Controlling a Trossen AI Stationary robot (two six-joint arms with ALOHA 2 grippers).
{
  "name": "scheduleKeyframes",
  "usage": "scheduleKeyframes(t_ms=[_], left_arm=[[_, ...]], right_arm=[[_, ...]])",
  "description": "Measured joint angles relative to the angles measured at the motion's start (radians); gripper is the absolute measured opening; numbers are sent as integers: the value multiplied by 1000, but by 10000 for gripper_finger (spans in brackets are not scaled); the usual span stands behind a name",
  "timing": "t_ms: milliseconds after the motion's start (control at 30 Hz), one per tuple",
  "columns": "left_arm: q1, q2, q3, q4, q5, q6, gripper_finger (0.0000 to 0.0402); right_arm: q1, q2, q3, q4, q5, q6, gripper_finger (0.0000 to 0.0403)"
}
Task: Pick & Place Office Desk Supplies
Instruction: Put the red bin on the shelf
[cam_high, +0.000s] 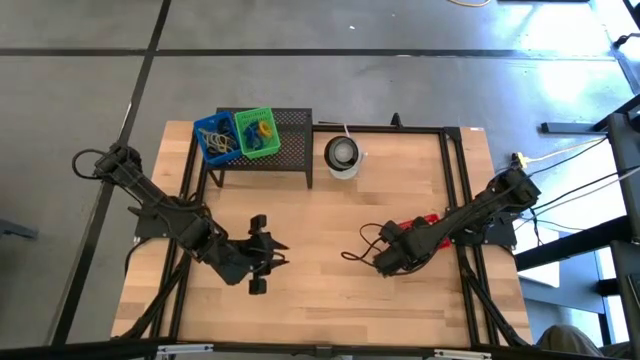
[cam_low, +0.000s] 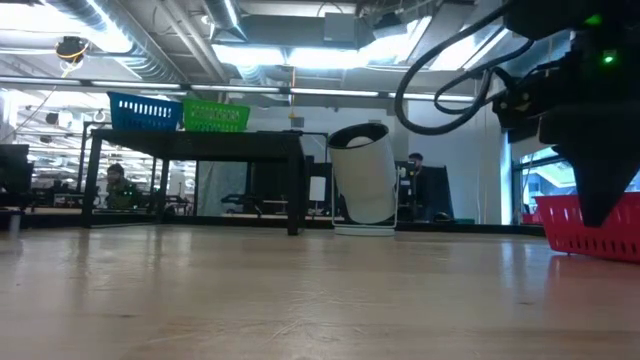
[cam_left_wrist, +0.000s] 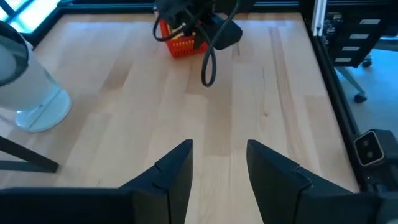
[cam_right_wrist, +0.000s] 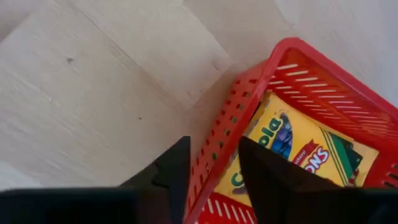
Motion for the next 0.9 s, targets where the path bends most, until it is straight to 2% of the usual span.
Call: scheduleKeyframes(t_ms=[233,267,400,500,767,900], left_arm=[[-24,0,0,-3,-37,0,143],[-25,0,0,-1,-36,-1,143],[-30,0,0,0,-38,-19,143],[-30,0,0,1,-38,-26,143],[-30,0,0,10,-85,-28,143],[-30,0,0,17,-85,-52,143]], right_arm=[[2,0,0,2,-11,-25,19],[2,0,0,4,-11,-32,12],[2,0,4,31,-27,-45,23],[2,0,37,123,-20,-88,16],[2,4,167,496,96,-436,17],[-11,56,236,590,132,-610,12]])
